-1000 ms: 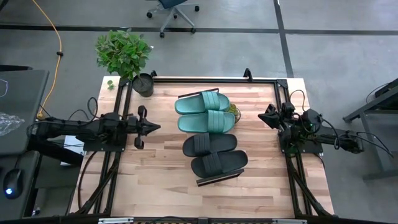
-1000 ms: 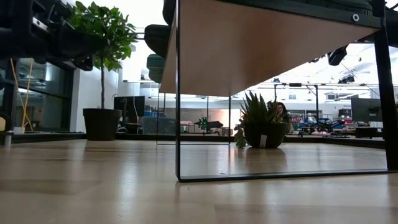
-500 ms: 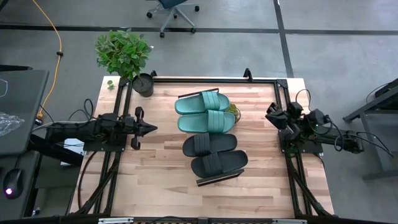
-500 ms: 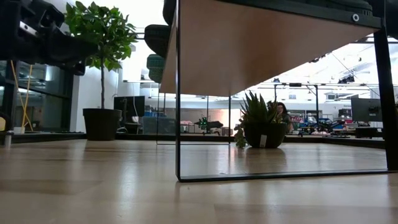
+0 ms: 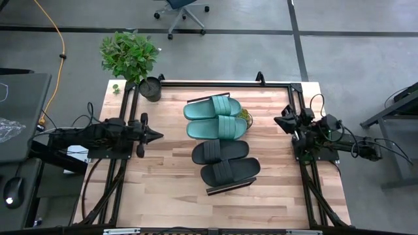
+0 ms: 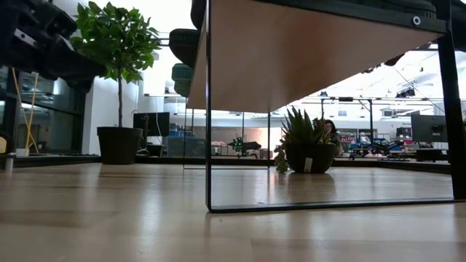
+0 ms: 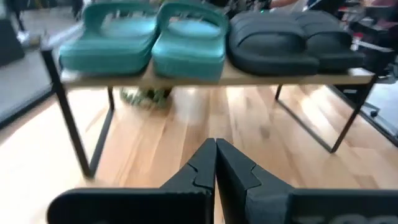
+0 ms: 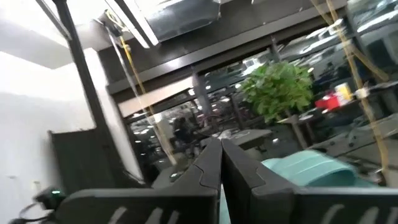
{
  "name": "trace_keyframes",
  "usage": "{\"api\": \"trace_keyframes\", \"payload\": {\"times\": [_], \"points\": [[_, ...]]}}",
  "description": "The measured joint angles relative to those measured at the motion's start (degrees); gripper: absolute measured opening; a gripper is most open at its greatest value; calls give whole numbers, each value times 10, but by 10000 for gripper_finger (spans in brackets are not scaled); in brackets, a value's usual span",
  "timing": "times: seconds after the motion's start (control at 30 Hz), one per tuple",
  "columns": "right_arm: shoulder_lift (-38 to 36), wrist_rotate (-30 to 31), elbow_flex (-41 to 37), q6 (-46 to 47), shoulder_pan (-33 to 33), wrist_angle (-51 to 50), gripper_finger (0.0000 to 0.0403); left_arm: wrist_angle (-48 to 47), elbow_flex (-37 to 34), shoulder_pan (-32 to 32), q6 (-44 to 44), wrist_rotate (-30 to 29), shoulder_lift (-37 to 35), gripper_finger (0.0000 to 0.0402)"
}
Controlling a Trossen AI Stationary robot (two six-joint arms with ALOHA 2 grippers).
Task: Pick and place slides into the shelf
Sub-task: Return to Home Position
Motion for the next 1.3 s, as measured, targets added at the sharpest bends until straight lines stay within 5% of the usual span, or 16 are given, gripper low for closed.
{"api": "trace_keyframes", "payload": {"times": [0.27,0.53,0.7,1.03,1.3], "points": [[0,12,-40,-6,0,35,0,-17,0,0,-66,-16,0,0],[0,-15,-39,-28,0,65,0,-28,0,0,-36,-16,0,1],[0,-14,-40,-42,0,6,0,-28,0,0,-5,-16,0,1],[0,106,-40,-132,0,-52,0,-27,0,0,-4,-19,0,1],[0,61,-40,-150,0,-116,0,-27,0,0,-4,-19,0,1]]}}
